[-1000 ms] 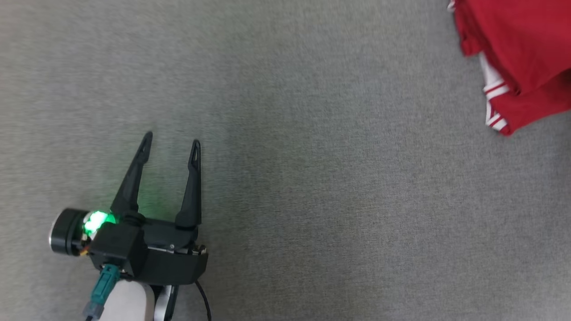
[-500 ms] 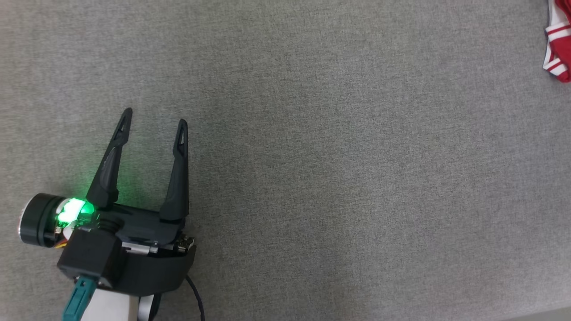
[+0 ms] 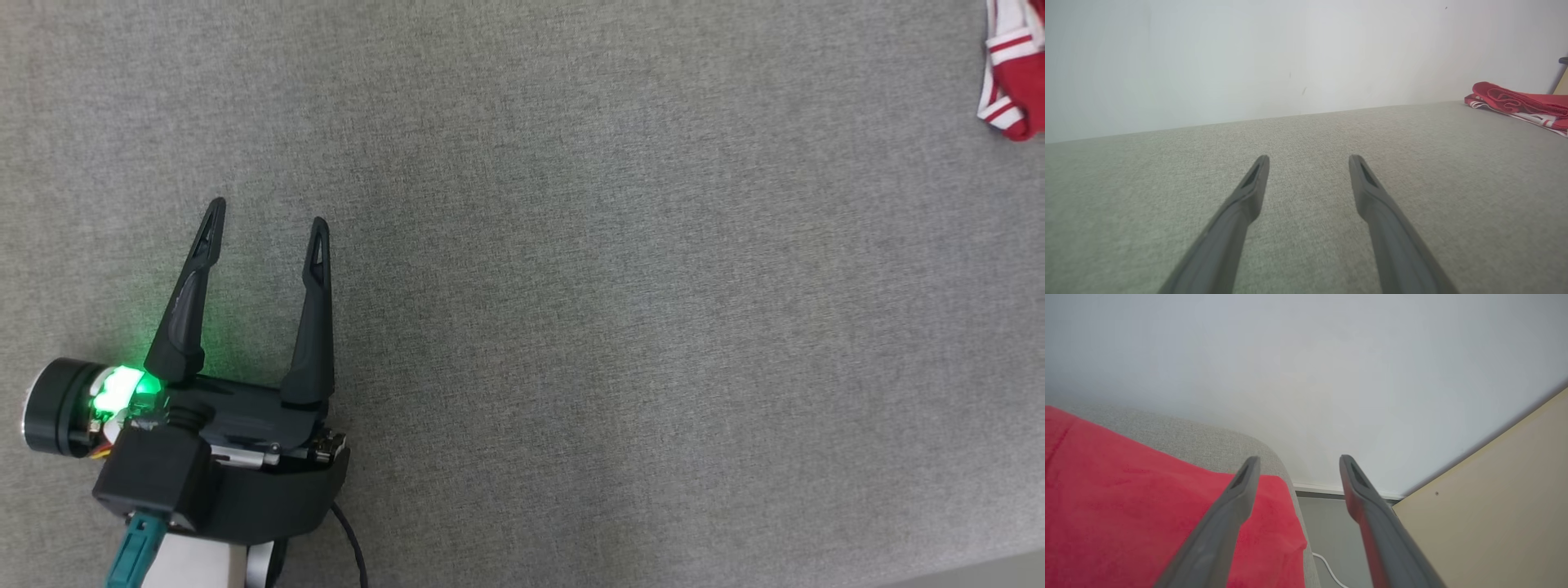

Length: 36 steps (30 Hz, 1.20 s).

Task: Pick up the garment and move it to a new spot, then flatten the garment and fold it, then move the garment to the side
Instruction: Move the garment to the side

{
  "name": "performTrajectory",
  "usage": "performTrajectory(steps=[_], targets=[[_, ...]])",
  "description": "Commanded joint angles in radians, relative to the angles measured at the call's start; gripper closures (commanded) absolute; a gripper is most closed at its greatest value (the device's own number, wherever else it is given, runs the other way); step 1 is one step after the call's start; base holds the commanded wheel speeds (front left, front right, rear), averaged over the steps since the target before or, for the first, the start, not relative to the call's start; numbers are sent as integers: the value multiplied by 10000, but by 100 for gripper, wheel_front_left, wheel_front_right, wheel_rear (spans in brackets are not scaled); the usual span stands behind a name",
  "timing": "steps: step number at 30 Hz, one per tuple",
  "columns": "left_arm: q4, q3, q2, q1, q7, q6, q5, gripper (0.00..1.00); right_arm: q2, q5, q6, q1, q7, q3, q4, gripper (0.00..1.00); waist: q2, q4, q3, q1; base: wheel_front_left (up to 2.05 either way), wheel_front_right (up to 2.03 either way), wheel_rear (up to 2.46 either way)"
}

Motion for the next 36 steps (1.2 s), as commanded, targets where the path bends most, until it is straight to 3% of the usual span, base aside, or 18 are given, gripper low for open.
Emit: performTrajectory(steps=[1,10,23,36], targets=[[381,-39,-40,130,-3,19,-27,0,140,-54,-28,127,-34,-39,-210,0,0,-24,-191,1,0,0,0],[898,156,-326,695,-14,182,-344,0,462,-187,-28,1676,-21,-555,-2421,0,0,378,-1937,1,0,0,0],[1633,864,-527,2202,-15,551,-664,0,2513,36,-27,5701,-21,-1921,-5294,0,0,938,-4426,1,0,0,0],[2173,1015,-556,3080,-15,639,-826,0,3996,755,-28,9255,-22,-2166,-6965,0,0,1160,-5607,1,0,0,0]])
